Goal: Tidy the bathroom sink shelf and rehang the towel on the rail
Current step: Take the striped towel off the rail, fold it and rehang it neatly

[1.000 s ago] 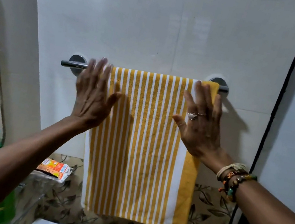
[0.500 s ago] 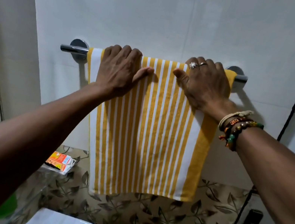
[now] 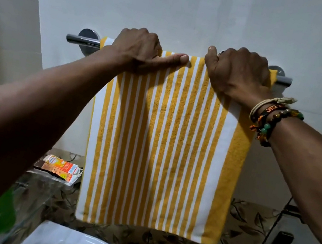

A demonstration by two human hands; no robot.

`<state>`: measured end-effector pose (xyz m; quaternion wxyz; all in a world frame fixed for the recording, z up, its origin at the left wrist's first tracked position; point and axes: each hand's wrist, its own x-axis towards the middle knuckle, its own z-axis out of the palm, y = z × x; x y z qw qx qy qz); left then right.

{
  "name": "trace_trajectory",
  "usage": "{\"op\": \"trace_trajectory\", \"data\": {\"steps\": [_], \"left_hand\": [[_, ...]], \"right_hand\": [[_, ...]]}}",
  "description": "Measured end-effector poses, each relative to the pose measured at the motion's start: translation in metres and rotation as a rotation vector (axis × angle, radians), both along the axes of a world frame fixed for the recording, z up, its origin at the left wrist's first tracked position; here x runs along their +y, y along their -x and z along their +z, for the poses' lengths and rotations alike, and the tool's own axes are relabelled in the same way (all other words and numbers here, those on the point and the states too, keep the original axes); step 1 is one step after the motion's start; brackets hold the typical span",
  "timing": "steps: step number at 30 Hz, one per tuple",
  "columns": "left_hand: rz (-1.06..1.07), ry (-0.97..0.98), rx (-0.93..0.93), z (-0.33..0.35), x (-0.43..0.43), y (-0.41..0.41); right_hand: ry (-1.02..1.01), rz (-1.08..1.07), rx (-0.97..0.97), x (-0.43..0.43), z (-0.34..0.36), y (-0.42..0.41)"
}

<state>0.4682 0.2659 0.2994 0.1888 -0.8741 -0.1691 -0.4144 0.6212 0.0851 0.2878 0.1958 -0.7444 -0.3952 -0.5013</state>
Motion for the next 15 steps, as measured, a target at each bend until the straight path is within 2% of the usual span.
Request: {"op": "trace_trajectory", "data": {"steps": [7, 11, 13, 15], "left_hand": [[0.034, 0.0, 0.055, 0.0, 0.001, 0.005], [-0.072, -0.129, -0.115, -0.023, -0.006, 0.021], [-0.056, -0.257, -0.3, -0.043, -0.011, 0.028], [-0.04, -0.289, -0.373, -0.063, -0.013, 0.035]], "right_hand": [[0.076, 0.014, 0.012, -0.007, -0.002, 0.001], [0.146, 0.023, 0.014, -0.017, -0.007, 0.01], [0.041, 0.031, -0.122, -0.026, -0.022, 0.016], [-0.072, 0.091, -0.314, -0.036, -0.044, 0.023]]}}
